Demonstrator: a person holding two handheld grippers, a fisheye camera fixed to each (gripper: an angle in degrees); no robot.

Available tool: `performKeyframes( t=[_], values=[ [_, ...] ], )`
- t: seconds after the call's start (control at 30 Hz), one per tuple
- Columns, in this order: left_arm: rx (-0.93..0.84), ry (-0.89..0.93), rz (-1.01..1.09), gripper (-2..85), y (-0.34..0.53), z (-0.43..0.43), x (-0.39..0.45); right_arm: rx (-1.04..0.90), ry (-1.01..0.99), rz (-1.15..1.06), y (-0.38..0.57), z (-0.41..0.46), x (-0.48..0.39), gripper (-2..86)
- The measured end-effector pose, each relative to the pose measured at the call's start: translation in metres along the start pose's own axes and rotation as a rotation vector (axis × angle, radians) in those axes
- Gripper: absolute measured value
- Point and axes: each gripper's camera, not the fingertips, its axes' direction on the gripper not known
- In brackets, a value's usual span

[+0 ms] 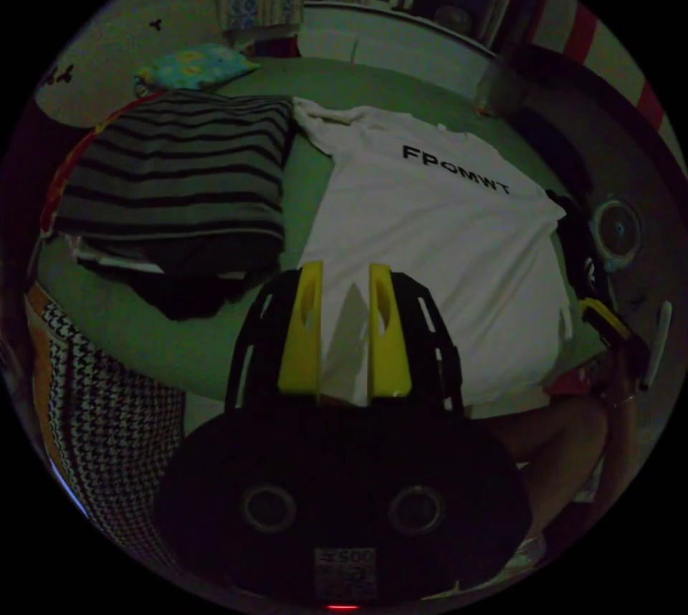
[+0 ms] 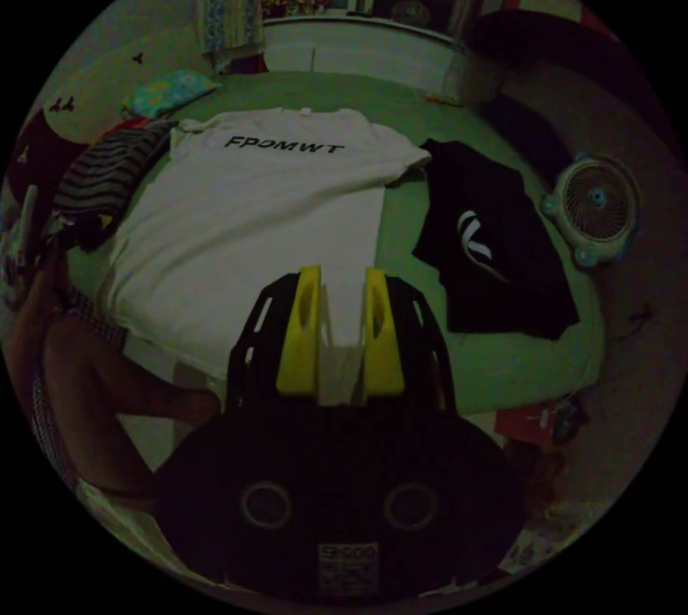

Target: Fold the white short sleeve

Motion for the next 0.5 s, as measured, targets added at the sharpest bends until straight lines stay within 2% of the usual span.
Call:
performKeyframes(
  t=[0.33,0.4,0.5],
  values=[
    [-0.100,0.063,-0.017,15.9,-0.006,0.031,-0.056,-0.203,-0.050,0.003,-0.005,0.038,0.022,9.8],
    [-0.116,0.067,-0.018,16.1,-0.008,0.036,-0.061,-0.205,-0.047,-0.011,-0.006,0.040,0.022,9.0],
    [-0.136,0.071,-0.014,16.2,-0.011,0.044,-0.068,-0.189,-0.055,-0.056,-0.007,0.038,0.019,3.1]
  ],
)
